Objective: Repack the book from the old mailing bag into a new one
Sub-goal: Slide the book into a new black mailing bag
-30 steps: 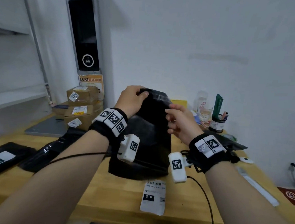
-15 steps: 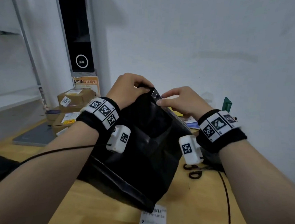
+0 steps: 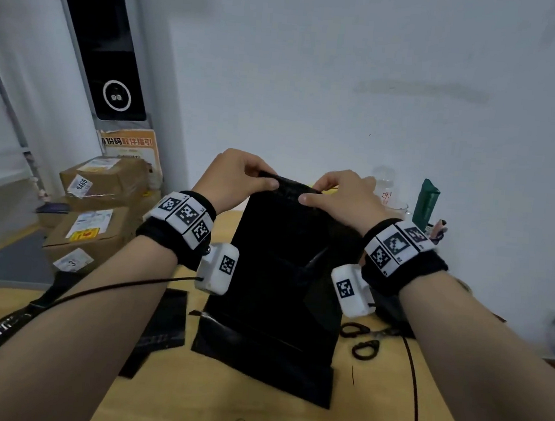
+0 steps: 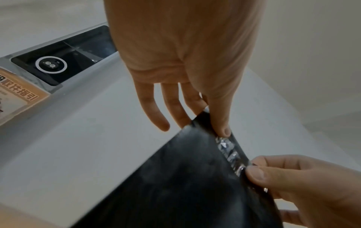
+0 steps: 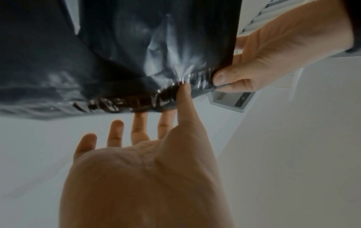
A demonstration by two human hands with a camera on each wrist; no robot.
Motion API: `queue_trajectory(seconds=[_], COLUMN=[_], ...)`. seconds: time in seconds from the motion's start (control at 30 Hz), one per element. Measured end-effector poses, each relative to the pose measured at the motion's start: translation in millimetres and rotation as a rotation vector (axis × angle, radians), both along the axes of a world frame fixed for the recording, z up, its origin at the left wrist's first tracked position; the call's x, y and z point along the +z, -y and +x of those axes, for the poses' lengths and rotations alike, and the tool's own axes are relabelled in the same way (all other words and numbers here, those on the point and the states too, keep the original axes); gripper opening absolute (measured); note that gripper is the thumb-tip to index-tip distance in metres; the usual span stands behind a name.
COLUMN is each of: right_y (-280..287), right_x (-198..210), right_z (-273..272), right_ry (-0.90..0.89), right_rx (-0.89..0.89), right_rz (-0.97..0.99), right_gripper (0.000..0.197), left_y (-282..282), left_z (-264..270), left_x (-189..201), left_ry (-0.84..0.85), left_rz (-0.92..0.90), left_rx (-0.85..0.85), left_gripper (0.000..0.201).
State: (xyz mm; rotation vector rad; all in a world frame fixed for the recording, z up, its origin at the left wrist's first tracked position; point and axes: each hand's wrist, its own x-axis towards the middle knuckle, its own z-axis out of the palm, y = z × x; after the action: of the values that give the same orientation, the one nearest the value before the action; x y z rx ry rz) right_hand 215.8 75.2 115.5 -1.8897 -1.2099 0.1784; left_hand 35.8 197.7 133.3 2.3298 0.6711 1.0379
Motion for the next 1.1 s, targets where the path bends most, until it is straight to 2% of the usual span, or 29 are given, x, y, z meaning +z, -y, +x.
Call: queue_trajectory(seconds=[0.27,0.4,0.53,0.63,0.9,1.0,1.1], right_y=[-14.8,-16.1,-23.2,-25.4,-33.9,-38.6,-44.2], right_x=[-1.9,-1.0,-5.7,-9.0,-5.6,-15.2,-35.6], right_z=[24.5,28.3,27.3,26.9,15.0,13.1,30.0], right_ry=[0.02,0.046,0.095,0.083,0.15,0.014,-0.322], right_rx=[0.024,0.08,0.084,0.104,0.212,0.144,-0.02], right_rz=[0.018,-0.003,-0.02,-0.055,-0.215,-0.104,0.165], right_gripper=[0.015,0.009,0.016,0.008,0.026,0.028,0.017], left_y=[-20.8,-31.3,-34.8,-35.8,-33.8,-36.1,-38.1], left_z=[2.0,4.3,5.5,5.0,9.8,8.4,3.8], left_x=[-5.2,-6.8,-8.6,-9.0,-7.5,-8.7,-14.0], left_ry=[-0.015,0.021,0.026,0.033,0.023,0.16,0.269], left_rz=[-0.036,-0.049,-0.072,-0.062,-0.047,-0.022,-0.07], left_rx=[0.006,0.028,0.02,0.012,0.018,0.164,0.269], left_gripper=[0.005,0.014,0.017,0.016,0.011,0.008,0.012])
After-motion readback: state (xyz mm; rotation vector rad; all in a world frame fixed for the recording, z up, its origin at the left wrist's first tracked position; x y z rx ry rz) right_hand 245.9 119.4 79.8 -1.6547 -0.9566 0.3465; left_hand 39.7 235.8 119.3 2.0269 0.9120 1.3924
